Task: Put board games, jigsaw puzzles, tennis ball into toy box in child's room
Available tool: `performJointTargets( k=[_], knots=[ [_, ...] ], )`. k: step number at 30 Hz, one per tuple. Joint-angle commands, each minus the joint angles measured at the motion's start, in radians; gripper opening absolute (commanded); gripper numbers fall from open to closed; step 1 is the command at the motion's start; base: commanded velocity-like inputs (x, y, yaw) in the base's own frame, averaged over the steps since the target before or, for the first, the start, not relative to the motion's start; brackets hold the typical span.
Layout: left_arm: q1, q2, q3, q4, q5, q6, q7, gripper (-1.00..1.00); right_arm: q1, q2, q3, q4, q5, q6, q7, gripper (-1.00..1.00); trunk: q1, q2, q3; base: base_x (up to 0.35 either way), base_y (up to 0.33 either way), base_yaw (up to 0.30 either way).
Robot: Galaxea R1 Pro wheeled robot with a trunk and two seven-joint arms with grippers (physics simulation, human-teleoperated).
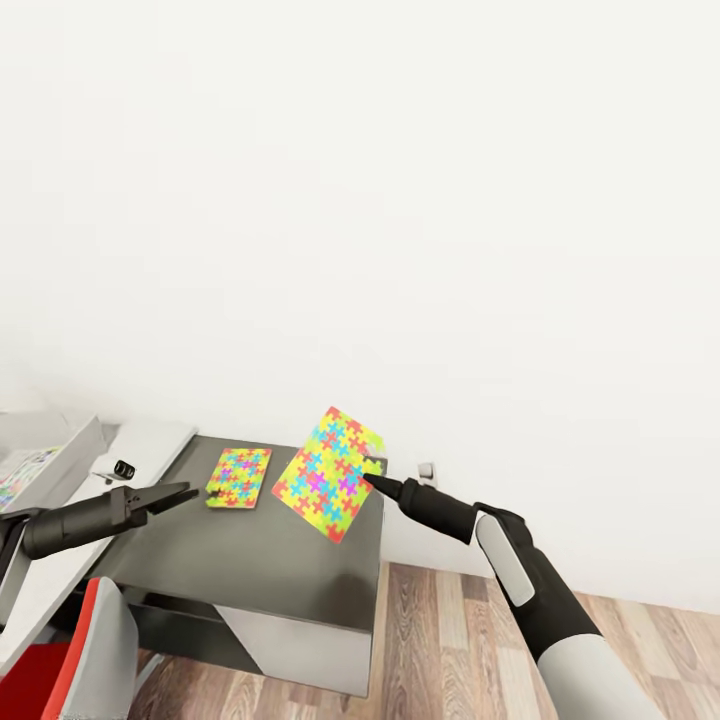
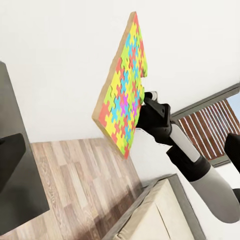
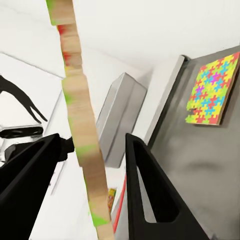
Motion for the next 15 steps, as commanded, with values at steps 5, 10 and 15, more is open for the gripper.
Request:
performJointTargets(
  k=[5, 10, 15],
  knots=[
    [-0.001, 0.001, 0.0, -0.003, -0.001, 0.011, -0.004, 1.0, 0.014, 0.0, -0.001, -0.029, -0.002, 0.005, -0.001, -1.0, 0.001, -0.002, 0.006, 0.0, 0.0, 0.135],
    [-0.001, 0.002, 0.0, -0.004, -0.001, 0.011, -0.004, 1.0, 0.018, 0.0, -0.001, -0.034, -0.002, 0.007, -0.002, -1.0, 0.001, -0.002, 0.012, 0.0, 0.0, 0.101],
    [0.0, 0.002, 0.001, -0.004, -0.001, 0.011, -0.004, 1.0, 0.019, 0.0, 0.0, -0.035, -0.001, 0.006, -0.002, -1.0, 0.001, -0.002, 0.012, 0.0, 0.0, 0.016]
  ],
)
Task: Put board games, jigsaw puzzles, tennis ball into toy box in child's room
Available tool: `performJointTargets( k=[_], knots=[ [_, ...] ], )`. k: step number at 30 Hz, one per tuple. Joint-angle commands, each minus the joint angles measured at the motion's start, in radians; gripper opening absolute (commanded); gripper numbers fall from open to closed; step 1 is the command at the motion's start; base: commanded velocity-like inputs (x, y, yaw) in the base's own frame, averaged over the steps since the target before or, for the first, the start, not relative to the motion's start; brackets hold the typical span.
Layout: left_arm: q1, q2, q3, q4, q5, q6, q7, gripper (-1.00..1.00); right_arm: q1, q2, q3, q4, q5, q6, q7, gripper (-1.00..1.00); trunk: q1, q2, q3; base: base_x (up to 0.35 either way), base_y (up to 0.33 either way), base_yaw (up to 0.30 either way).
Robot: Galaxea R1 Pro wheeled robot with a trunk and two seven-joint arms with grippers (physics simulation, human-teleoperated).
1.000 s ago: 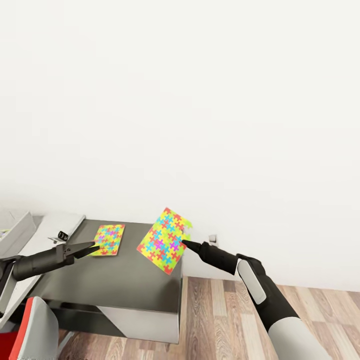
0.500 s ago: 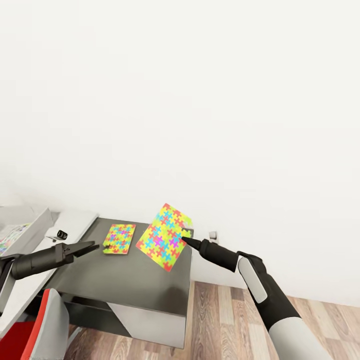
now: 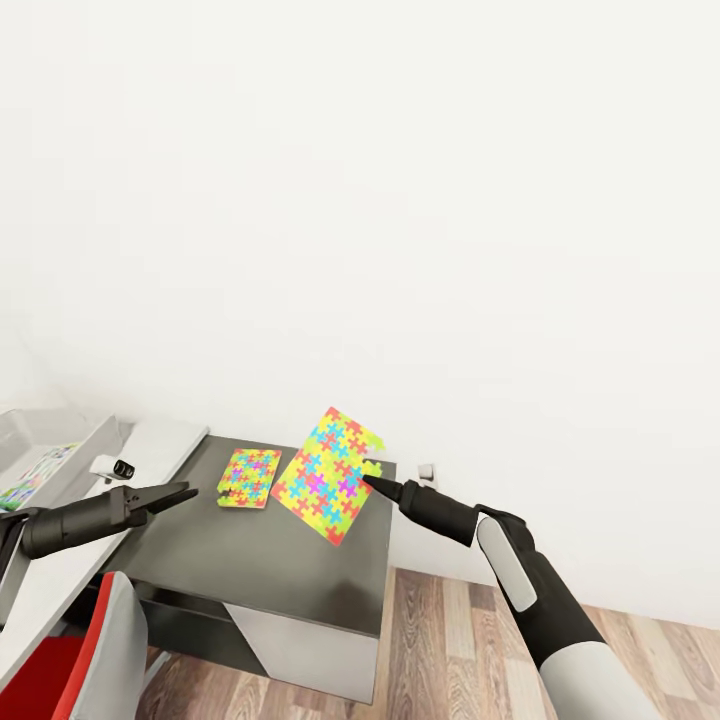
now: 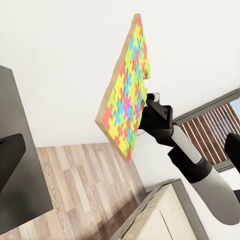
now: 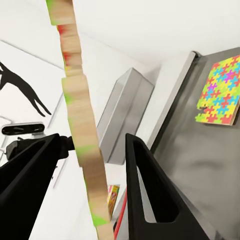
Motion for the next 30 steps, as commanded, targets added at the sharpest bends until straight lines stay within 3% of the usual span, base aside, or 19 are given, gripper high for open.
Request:
performJointTargets(
  k=[1, 9, 30],
  knots=[
    [-0.001, 0.0, 0.0, 0.0, -0.001, 0.011, -0.004, 1.0, -0.001, 0.0, 0.0, 0.0, -0.005, 0.006, 0.0, -1.0, 0.001, -0.002, -0.002, 0.0, 0.0, 0.003],
    [0.0, 0.0, 0.0, 0.0, -0.001, 0.011, -0.004, 1.0, -0.001, 0.0, -0.001, 0.002, -0.005, 0.004, -0.007, -1.0, 0.001, -0.002, -0.001, 0.0, 0.0, 0.066],
    [0.001, 0.0, 0.004, -0.002, 0.001, 0.017, -0.004, 1.0, -0.001, 0.002, 0.004, 0.007, -0.004, 0.003, -0.013, -1.0, 0.001, -0.002, 0.008, 0.0, 0.0, 0.269]
  ],
)
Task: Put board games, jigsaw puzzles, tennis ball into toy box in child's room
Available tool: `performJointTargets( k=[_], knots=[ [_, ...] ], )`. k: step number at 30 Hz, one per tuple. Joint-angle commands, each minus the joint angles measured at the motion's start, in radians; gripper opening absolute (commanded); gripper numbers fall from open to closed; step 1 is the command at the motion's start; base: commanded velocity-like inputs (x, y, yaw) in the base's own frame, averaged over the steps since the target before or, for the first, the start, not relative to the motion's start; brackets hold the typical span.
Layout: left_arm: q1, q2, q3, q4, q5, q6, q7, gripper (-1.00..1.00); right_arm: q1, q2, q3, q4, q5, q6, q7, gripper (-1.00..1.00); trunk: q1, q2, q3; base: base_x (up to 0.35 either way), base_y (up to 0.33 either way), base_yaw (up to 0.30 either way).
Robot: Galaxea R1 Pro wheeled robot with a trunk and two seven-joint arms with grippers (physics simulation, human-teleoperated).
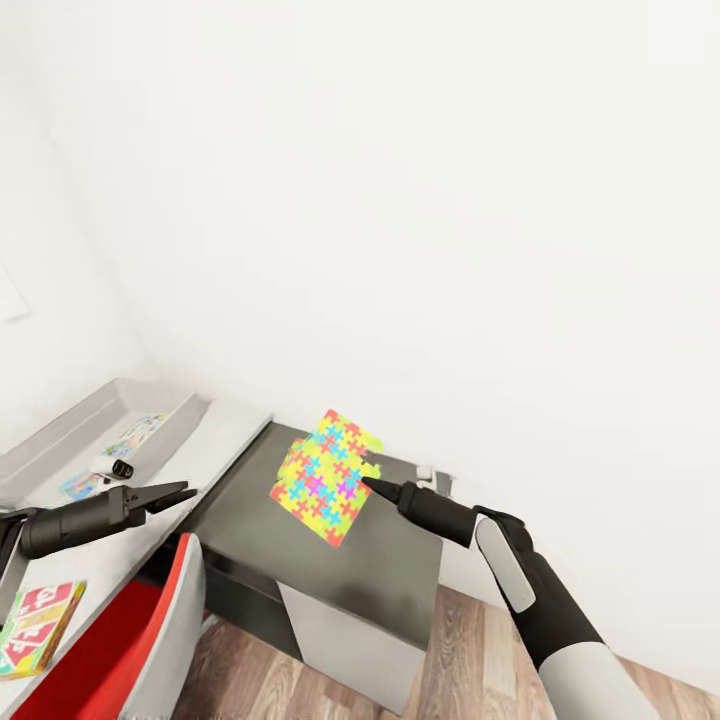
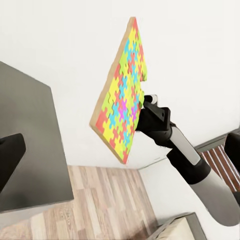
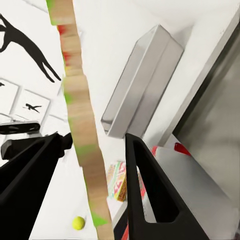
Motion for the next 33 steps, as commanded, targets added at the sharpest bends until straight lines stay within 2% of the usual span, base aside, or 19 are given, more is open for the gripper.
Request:
performJointTargets(
  k=[1, 10, 25, 33],
  knots=[
    [-0.001, 0.0, 0.0, 0.0, -0.001, 0.011, -0.004, 1.0, -0.001, 0.0, 0.0, 0.0, -0.005, 0.006, -0.001, -1.0, 0.001, -0.002, -0.002, 0.0, 0.0, 0.279],
    [0.001, 0.0, 0.005, 0.0, -0.001, 0.012, -0.004, 1.0, -0.001, 0.002, 0.006, 0.002, -0.004, 0.005, -0.002, -1.0, 0.001, -0.002, -0.002, -0.028, 0.024, 0.282],
    [0.001, 0.0, 0.004, 0.0, -0.001, 0.012, -0.004, 1.0, -0.001, 0.009, 0.008, -0.001, 0.012, 0.004, -0.012, -1.0, 0.001, -0.002, -0.002, -0.161, 0.188, 0.278],
    [0.001, 0.0, 0.005, 0.0, -0.001, 0.012, -0.004, 1.0, -0.001, 0.007, 0.008, -0.001, 0.012, 0.003, -0.015, -1.0, 0.001, -0.002, -0.002, -0.03, 0.025, 0.042]
  ],
)
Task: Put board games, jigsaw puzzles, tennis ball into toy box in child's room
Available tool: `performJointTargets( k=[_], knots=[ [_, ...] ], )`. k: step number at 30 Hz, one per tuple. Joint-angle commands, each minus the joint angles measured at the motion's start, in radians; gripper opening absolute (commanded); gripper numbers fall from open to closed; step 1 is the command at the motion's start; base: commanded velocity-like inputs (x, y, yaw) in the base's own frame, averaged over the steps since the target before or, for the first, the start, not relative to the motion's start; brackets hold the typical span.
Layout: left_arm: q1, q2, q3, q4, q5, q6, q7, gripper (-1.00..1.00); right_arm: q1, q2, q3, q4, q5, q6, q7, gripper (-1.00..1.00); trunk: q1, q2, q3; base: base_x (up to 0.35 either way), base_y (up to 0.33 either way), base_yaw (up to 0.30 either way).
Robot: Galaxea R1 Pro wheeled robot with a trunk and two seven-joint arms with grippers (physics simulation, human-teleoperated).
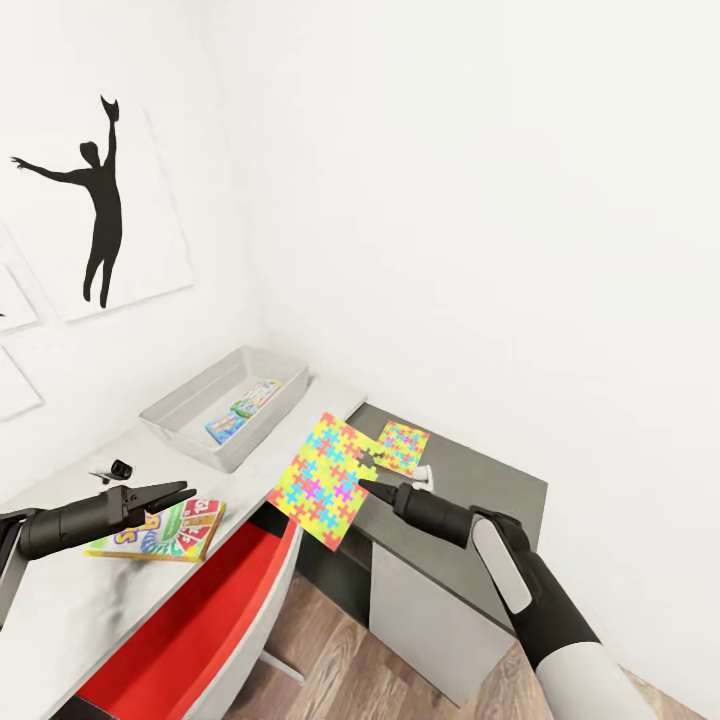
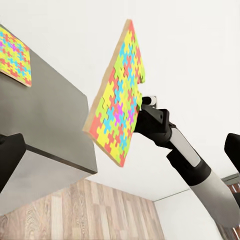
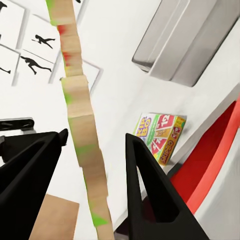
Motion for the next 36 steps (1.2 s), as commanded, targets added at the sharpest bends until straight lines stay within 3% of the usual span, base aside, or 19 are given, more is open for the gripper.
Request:
performJointTargets(
  k=[1, 8, 17, 36],
  knots=[
    [-0.001, 0.0, 0.0, 0.0, -0.001, 0.011, -0.004, 1.0, -0.001, 0.0, 0.0, 0.0, -0.005, 0.006, -0.001, -1.0, 0.001, -0.002, -0.002, -0.001, 0.001, 0.002],
    [0.0, 0.0, 0.001, 0.0, -0.001, 0.011, -0.004, 1.0, -0.001, 0.005, 0.001, -0.001, -0.001, 0.006, -0.002, -1.0, 0.001, -0.002, -0.002, 0.0, 0.0, 0.118],
    [0.001, -0.001, 0.001, 0.0, -0.001, 0.009, -0.004, 1.0, -0.001, 0.007, -0.001, 0.001, 0.037, 0.007, -0.002, -1.0, 0.001, -0.002, -0.002, 0.149, -0.052, 0.282],
    [0.004, -0.001, 0.004, 0.001, 0.001, 0.008, -0.004, 1.0, -0.001, 0.007, -0.001, 0.001, 0.038, 0.007, -0.001, -1.0, 0.001, -0.002, -0.002, 0.036, 0.031, 0.292]
  ],
)
